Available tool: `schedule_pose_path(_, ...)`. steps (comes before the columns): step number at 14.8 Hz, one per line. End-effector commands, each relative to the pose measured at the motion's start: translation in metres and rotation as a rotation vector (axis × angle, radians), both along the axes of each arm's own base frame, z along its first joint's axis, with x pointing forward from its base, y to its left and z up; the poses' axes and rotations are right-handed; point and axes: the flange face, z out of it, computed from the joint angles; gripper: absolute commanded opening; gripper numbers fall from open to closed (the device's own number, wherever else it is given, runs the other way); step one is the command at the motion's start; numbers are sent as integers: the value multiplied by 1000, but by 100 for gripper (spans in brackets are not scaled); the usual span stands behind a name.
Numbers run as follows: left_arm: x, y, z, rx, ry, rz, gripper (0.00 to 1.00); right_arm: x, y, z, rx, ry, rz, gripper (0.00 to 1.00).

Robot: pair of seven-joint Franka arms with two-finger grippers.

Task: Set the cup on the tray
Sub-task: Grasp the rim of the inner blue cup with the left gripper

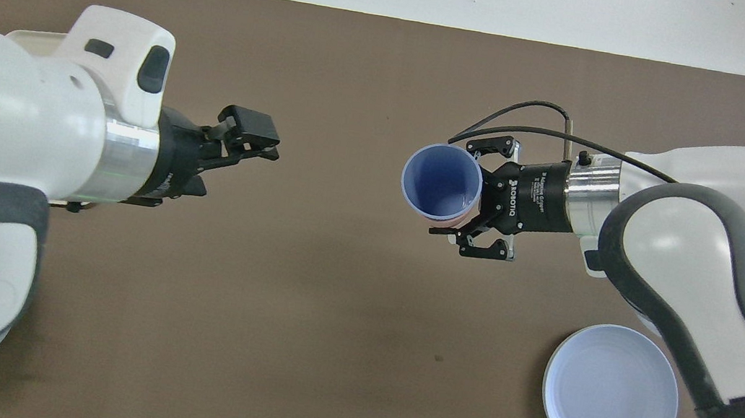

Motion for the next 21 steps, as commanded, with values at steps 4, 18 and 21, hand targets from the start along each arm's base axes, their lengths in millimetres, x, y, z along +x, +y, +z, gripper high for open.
schedule_pose_path(4, -31, -52, -1, -138, 10, 94, 81, -26, 23, 28, -68, 9, -3, 0)
schedule_pose_path(18, -53, -78, -4, -213, 26, -2, 32, -28, 50, 30, -96, -31, -47, 0)
schedule_pose_path(21, -52, -79, -12, -205, 34, -7, 12, -28, 49, 31, -96, -33, -48, 0)
